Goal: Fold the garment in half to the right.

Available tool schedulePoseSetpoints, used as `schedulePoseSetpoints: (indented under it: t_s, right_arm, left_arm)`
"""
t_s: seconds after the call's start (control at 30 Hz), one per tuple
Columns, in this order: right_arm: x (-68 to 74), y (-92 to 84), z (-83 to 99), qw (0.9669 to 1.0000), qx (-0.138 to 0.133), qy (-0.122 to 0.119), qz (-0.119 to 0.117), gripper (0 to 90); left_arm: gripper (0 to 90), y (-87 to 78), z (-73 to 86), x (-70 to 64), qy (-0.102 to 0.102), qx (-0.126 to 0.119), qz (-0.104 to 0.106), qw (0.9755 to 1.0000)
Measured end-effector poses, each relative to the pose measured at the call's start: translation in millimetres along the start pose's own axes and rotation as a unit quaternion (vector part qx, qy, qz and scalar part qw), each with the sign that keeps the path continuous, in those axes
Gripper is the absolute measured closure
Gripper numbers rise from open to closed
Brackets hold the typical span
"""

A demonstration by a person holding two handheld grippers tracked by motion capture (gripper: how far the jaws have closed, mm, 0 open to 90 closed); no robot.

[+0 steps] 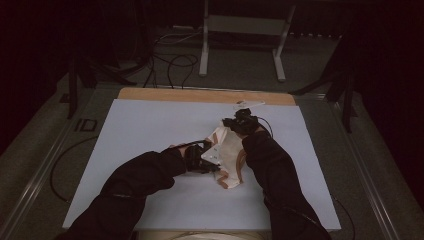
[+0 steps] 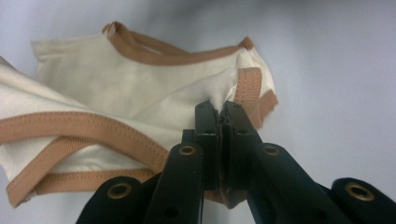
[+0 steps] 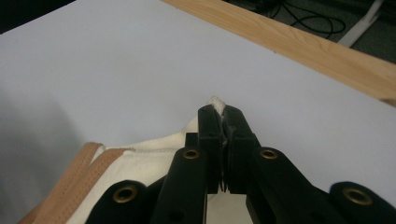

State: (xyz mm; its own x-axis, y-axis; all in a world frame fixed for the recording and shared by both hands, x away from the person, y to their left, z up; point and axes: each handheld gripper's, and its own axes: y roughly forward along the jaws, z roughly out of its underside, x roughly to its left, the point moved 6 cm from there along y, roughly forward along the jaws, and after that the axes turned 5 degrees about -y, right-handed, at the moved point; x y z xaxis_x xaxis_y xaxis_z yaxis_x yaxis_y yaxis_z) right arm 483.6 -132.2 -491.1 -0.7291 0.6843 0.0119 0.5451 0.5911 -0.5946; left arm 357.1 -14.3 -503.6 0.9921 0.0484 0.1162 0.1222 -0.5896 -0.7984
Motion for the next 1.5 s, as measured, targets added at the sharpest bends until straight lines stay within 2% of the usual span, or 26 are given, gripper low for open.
schedulePoseSetpoints:
  t_s: [0.33, 0.57, 0.77, 1.03, 1.23, 1.27, 1.37, 1.5]
  right_arm:
    - [-14.8, -10.0, 20.9, 0.9999, -0.005, 0.015, 0.004, 88.2]
    - [-22.2, -9.2, 34.4, 0.9997, -0.002, 0.022, 0.004, 88.1]
    - [-29.0, -7.2, 45.4, 0.9996, 0.001, 0.028, 0.008, 88.0]
    - [-36.8, -2.5, 58.7, 0.9994, 0.014, 0.027, 0.014, 88.0]
    - [-41.1, -0.5, 62.8, 0.9991, 0.016, 0.033, 0.021, 87.7]
    - [-41.6, -0.8, 63.2, 0.9991, 0.016, 0.033, 0.022, 87.7]
    - [-43.9, -2.8, 63.3, 0.999, 0.012, 0.038, 0.023, 87.3]
    - [-48.5, -6.7, 64.5, 0.9983, 0.01, 0.05, 0.03, 85.5]
  left_arm:
    - [87.0, 20.7, -11.6, 0.3, -0.001, 0.004, 0.016, 0.9999]
    - [86.9, 35.9, -17.7, -3.2, -0.006, 0.014, 0.025, 0.9996]
    - [86.7, 45.9, -20.9, -3.1, -0.013, 0.021, 0.021, 0.9995]
    - [86.4, 56.8, -21.9, -4.3, -0.039, 0.027, 0.018, 0.9987]
    - [86.1, 62.9, -28.8, -5.6, -0.052, 0.025, 0.005, 0.9983]
    - [85.8, 62.6, -29.8, -5.1, -0.049, 0.028, 0.003, 0.9984]
    - [84.4, 64.6, -33.1, -4.8, -0.063, 0.017, 0.003, 0.9979]
    - [81.1, 66.5, -37.2, -4.9, -0.069, 0.005, 0.003, 0.9976]
